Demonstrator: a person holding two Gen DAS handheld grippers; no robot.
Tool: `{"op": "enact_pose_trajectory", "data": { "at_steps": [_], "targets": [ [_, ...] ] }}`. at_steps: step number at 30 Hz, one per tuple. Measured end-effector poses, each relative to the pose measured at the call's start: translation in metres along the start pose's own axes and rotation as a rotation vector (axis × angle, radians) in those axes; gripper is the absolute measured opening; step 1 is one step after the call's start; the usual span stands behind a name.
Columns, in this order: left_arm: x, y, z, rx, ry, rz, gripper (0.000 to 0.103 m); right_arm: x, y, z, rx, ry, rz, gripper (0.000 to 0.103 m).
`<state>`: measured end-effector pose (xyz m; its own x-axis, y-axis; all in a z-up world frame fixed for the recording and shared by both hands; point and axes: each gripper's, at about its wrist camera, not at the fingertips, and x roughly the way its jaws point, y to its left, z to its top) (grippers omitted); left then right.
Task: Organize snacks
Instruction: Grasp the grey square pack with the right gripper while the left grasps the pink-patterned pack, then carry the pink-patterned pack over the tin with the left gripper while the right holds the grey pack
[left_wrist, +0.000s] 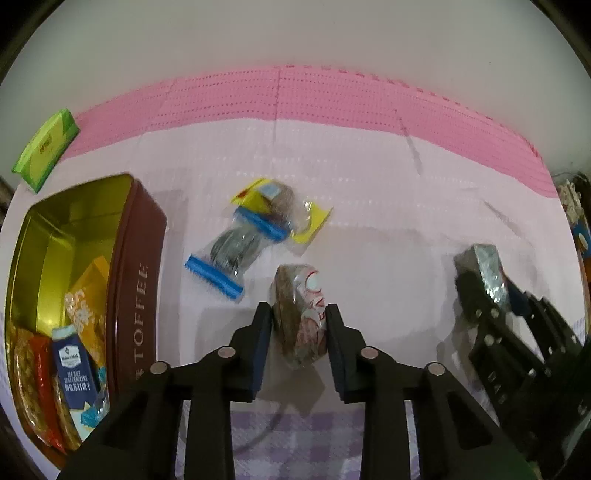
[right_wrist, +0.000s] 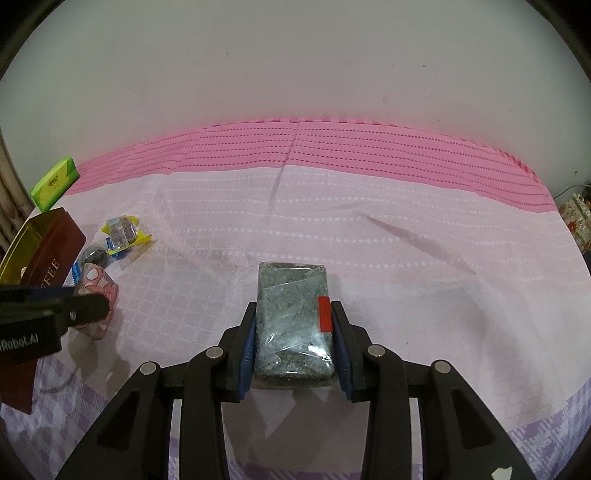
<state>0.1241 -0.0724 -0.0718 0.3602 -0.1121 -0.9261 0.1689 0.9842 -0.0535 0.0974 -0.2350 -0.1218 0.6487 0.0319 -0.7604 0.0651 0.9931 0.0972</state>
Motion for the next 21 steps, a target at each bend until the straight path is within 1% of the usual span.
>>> {"op": "enact_pose_trajectory", "data": {
  "at_steps": [4, 13, 21],
  "targets": [
    [-0.004, 0.003, -0.009, 0.009, -0.007, 0.007, 0.026, 0.000, 0.001, 0.000, -0.005, 0.001, -0.006, 0.035],
    [-0.015, 0.009, -0.017, 0.031, -0.010, 0.002, 0.025, 0.002, 0.004, 0.001, -0.016, 0.003, -0.017, 0.035],
    [-0.038, 0.009, -0.018, 0.063, -0.049, -0.004, 0.025, 0.001, 0.004, 0.001, -0.018, 0.003, -0.021, 0.034]
  ]
}}
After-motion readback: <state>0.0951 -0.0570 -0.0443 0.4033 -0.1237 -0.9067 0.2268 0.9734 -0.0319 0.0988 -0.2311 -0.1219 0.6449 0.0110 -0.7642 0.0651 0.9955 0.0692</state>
